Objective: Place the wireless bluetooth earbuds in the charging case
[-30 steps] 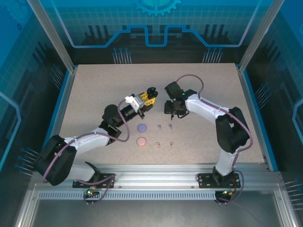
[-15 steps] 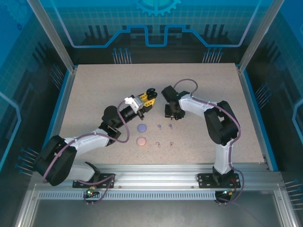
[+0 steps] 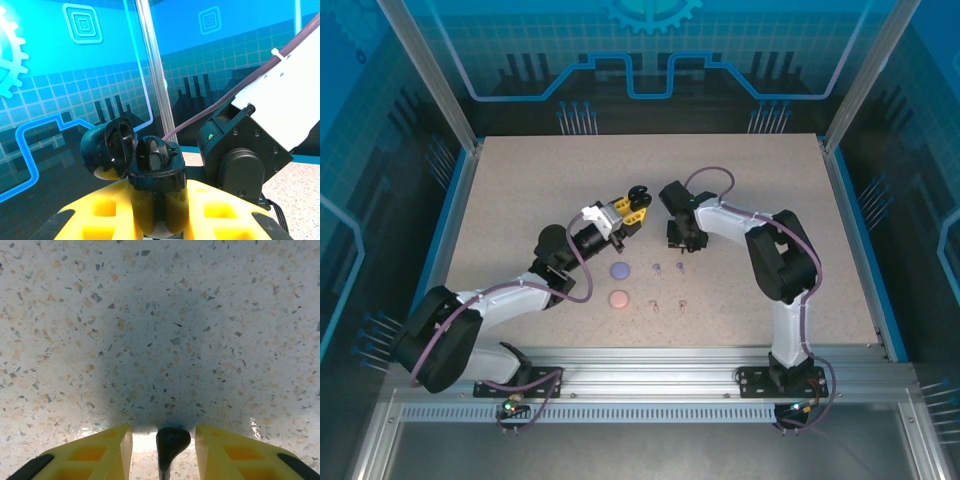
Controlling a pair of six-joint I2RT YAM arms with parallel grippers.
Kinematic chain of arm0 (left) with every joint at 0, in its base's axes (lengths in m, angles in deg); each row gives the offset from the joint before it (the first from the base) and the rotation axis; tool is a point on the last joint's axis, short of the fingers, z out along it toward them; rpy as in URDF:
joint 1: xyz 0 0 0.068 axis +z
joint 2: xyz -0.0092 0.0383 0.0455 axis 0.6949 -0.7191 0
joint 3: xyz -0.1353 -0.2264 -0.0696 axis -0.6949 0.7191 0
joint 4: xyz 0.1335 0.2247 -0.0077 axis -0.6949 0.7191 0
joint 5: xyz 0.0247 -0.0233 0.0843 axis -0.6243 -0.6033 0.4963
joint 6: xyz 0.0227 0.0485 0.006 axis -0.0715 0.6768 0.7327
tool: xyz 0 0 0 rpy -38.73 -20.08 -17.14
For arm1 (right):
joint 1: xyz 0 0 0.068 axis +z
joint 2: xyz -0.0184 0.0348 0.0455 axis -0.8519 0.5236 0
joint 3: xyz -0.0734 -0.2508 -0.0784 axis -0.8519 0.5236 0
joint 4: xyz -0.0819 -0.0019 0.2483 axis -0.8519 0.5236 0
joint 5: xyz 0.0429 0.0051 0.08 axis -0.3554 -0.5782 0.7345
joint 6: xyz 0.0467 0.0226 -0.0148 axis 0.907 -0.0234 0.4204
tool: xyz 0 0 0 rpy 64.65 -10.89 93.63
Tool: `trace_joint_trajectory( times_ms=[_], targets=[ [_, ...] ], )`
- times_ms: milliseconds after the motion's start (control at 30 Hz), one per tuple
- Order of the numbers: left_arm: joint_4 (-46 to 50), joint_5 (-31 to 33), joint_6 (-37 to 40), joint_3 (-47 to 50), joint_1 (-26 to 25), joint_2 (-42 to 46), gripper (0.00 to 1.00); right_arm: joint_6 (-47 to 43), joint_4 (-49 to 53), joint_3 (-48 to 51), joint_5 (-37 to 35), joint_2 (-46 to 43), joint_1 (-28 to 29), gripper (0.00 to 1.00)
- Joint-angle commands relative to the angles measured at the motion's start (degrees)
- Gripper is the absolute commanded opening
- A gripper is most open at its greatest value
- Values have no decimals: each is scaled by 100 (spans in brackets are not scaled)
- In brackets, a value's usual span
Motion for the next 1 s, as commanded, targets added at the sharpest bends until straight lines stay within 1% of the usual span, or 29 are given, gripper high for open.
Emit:
trace_joint_trajectory(
  times_ms=[0, 367, 667, 833, 967],
  targets=[
    [-277, 65, -21, 33, -33, -60, 0, 83, 106, -115, -61, 148, -31, 38],
    [-281, 58, -28, 24, -35, -79, 0, 65, 22, -102, -37, 269, -86, 33],
    [-285, 57, -28, 7, -32, -111, 0, 36, -53, -84, 65, 287, -86, 21],
    [-283, 46, -45, 6, -37, -118, 0, 15, -141, 28, 80, 28, -86, 17],
    [-286, 50, -63, 6, -33, -115, 0, -45, -255, 192, 32, -425, -107, 17]
  ],
)
